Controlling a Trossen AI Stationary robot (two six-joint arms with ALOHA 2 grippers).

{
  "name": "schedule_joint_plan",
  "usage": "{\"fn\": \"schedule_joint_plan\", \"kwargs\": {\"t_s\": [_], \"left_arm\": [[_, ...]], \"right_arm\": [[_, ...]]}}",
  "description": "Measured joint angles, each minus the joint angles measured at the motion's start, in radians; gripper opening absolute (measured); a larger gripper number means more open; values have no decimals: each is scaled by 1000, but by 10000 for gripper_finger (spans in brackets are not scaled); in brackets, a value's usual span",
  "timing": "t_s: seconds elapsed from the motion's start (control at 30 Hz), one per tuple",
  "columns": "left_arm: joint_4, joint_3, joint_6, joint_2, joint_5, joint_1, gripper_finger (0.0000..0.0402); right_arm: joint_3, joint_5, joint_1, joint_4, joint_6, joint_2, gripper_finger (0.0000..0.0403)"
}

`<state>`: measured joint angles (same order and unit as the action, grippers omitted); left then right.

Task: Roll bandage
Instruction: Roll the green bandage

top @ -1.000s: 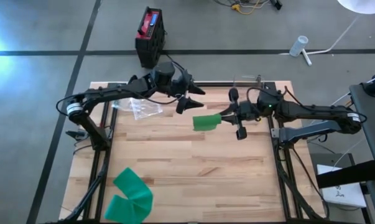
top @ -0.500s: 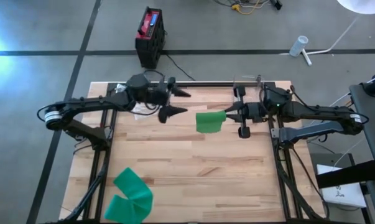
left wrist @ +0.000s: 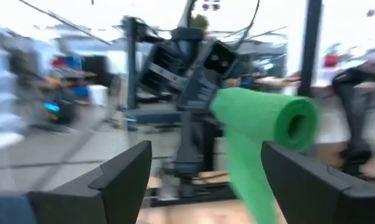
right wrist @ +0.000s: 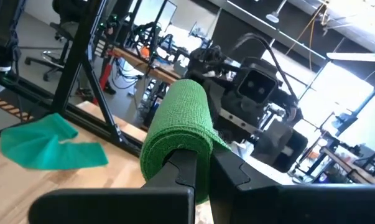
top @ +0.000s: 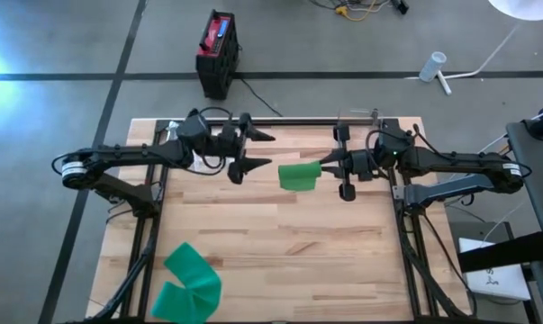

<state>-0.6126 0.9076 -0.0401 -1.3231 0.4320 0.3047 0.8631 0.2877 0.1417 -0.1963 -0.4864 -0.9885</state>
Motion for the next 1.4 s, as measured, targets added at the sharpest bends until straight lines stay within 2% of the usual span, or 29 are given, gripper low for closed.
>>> {"fn": "schedule_joint_plan", "kwargs": {"t_s": [0.27, 0.5, 0.7, 0.97, 1.4], "left_arm": [[-1, 14, 153, 6, -5, -57, 279], [-8, 15, 323, 0, -149, -94, 272], [-8, 15, 460, 1, -156, -101, 267], [-6, 15, 711, 1, -163, -101, 239], [-20, 15, 765, -49, -161, -104, 192]], "right_arm": [[0, -80, 1, 23, 6, 0, 9], [0, -80, 3, 26, 104, -1, 9], [0, -80, 18, 27, 215, -2, 9], [0, -79, 25, 38, 338, -1, 9], [0, -80, 29, 68, 384, -8, 9]]}}
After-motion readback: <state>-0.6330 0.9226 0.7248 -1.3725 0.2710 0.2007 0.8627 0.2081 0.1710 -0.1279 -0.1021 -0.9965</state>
